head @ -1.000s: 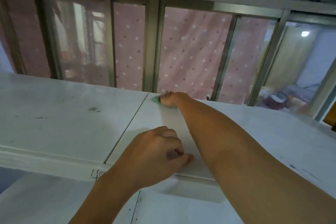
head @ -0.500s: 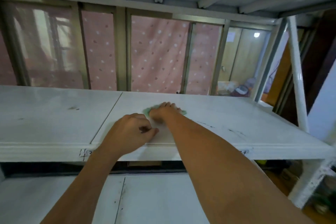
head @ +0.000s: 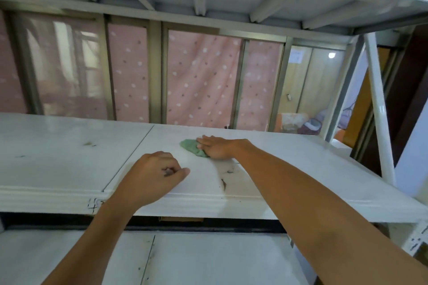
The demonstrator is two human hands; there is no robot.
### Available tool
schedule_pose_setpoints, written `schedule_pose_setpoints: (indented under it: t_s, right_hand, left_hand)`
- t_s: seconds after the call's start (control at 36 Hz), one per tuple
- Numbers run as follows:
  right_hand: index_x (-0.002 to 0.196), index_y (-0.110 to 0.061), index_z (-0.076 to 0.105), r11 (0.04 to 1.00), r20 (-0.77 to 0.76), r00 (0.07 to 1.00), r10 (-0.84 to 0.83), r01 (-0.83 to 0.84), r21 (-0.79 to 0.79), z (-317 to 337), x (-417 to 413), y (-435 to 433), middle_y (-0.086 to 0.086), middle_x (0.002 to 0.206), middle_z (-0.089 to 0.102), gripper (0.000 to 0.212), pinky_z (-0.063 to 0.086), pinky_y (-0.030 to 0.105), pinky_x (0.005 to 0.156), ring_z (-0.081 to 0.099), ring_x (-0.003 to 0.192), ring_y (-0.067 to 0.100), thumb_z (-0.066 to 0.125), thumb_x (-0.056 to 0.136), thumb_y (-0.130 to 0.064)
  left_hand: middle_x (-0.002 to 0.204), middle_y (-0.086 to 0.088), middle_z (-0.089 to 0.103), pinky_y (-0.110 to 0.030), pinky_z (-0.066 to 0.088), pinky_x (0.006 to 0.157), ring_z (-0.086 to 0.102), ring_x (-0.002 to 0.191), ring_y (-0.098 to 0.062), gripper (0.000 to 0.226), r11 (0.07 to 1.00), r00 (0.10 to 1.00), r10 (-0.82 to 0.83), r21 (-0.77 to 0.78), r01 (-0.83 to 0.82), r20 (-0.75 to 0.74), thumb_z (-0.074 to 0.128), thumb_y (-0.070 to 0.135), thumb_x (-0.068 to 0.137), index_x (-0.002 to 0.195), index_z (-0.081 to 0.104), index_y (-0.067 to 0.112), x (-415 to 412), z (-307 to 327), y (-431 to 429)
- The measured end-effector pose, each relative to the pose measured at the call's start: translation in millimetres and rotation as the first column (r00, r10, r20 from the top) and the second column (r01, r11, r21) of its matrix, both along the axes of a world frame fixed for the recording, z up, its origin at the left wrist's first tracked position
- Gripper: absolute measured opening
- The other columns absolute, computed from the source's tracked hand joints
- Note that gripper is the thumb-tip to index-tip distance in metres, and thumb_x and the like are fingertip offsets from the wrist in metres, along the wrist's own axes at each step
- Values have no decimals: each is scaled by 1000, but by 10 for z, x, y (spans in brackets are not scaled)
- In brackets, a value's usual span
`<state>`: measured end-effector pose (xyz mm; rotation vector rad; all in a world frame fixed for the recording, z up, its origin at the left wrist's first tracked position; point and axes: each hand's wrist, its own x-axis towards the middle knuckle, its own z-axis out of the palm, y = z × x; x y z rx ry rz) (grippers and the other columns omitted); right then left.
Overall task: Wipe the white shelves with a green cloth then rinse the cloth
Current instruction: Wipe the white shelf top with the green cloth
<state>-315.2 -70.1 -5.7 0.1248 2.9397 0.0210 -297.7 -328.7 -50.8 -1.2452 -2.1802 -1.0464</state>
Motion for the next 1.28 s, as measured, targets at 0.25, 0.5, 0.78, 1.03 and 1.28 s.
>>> schedule_pose_setpoints:
  t_s: [0.25,0.5,0.78,1.03,1.28]
  right_hand:
    - [159,-16,14,997,-136,988,76,-79,-12,20,-696,660,6,167,5,58,11,42,122,12,152,25,20,107,-41]
    - [157,-41,13,980,-88,996,-3,-15,-198,-55,-895,1641,-3,167,6,81,10,49,122,11,152,25,19,87,-82]
    - [132,-32,64,702,-238,954,-181,-44,-711,-30,-739,2042,-8,137,59,40,43,26,104,58,118,10,66,92,-37]
    - [159,-32,8,900,38,988,147,-117,-419,47,-364,1648,-7,166,0,79,0,48,123,-2,152,14,20,94,-75]
    - [158,-37,-3,875,47,971,233,-189,-446,30,584,971,-24,162,-10,74,-9,31,115,-11,147,-3,14,96,-72]
  left_hand:
    - [78,14,68,-32,54,62,59,70,-9,57,991,967,67,-96,-93,-247,45,70,91,74,75,25,118,44,185]
    - [81,9,67,-35,54,59,66,69,-13,37,994,968,107,15,-107,-226,61,45,91,72,75,17,539,31,534]
    - [85,11,70,-8,42,70,66,74,-6,26,960,967,255,118,-253,-8,70,48,79,68,73,25,473,45,559]
    - [75,11,68,-11,43,69,65,73,-5,36,976,977,208,76,-205,-39,61,48,83,69,73,18,488,55,572]
    - [71,11,64,-26,46,61,62,63,-10,42,989,979,143,51,-137,-143,57,45,90,66,71,14,503,22,546]
